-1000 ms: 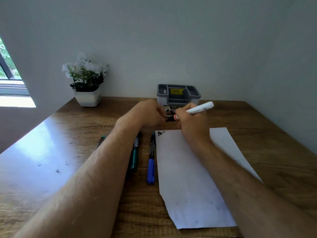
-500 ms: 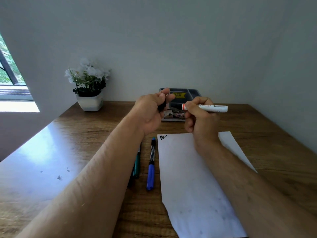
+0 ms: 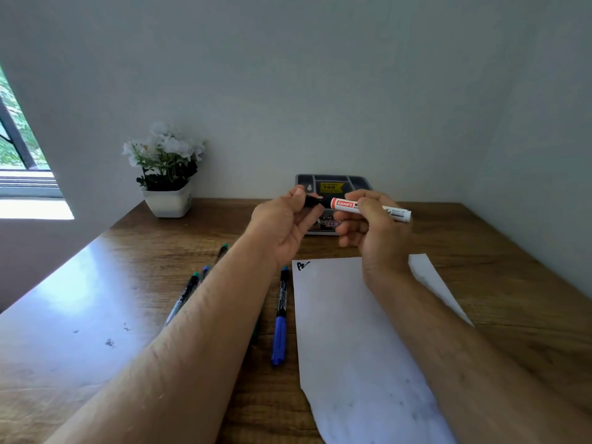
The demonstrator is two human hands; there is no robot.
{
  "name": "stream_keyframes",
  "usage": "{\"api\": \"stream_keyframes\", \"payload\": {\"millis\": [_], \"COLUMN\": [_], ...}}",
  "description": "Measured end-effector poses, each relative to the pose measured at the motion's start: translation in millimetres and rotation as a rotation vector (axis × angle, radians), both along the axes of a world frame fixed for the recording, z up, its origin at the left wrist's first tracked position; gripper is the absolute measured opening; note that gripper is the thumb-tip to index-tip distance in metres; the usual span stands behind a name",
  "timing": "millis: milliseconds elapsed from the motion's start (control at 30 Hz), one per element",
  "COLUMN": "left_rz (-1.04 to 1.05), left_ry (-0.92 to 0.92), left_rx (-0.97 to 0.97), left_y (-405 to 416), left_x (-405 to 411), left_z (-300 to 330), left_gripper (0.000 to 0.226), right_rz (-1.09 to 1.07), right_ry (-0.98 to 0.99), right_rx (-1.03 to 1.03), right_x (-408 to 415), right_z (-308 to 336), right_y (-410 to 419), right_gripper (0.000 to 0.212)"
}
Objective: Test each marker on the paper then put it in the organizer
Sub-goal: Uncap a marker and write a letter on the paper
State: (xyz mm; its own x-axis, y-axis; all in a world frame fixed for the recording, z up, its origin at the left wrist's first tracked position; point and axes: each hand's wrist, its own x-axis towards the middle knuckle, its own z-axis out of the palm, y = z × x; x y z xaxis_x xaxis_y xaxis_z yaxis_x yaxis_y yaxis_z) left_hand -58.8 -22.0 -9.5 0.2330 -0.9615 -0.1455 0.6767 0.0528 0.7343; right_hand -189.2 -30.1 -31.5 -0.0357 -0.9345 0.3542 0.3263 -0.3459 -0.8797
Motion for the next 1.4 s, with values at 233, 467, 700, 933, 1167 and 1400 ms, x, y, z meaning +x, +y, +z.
{"api": "stream_keyframes", "payload": {"millis": [233, 467, 700, 933, 1167, 1400], "left_rz": [-0.025, 0.056, 0.134, 0.15, 0.145, 0.085], "left_ry": [-0.007, 0.013, 0.01, -0.238, -0.29, -0.418], "left_rx": [-0.043, -0.09, -0.12, -0.136, -0.173, -0.188], "left_y": [-2, 0, 0, 3, 2, 3], "left_x": [1, 2, 13, 14, 12, 7], "left_z": [-3, -2, 0, -5, -3, -3], "left_gripper": [0.008, 0.014, 0.018, 0.014, 0.014, 0.023], "right_rz": [-0.015, -0.055, -0.283, -0.263, -0.276, -0.225], "right_ry": [0.026, 0.062, 0.536, 0.663, 0.547, 0.526], "right_rx": [0.041, -0.026, -0.328, -0.49, -0.465, -0.366], "right_x": [3, -2, -1, 3, 9, 11], "right_z": [0, 1, -8, -15, -15, -19], "right_y": [-4, -5, -4, -4, 2, -5], "right_gripper": [0.016, 0.007, 0.011, 0.014, 0.012, 0.011]}}
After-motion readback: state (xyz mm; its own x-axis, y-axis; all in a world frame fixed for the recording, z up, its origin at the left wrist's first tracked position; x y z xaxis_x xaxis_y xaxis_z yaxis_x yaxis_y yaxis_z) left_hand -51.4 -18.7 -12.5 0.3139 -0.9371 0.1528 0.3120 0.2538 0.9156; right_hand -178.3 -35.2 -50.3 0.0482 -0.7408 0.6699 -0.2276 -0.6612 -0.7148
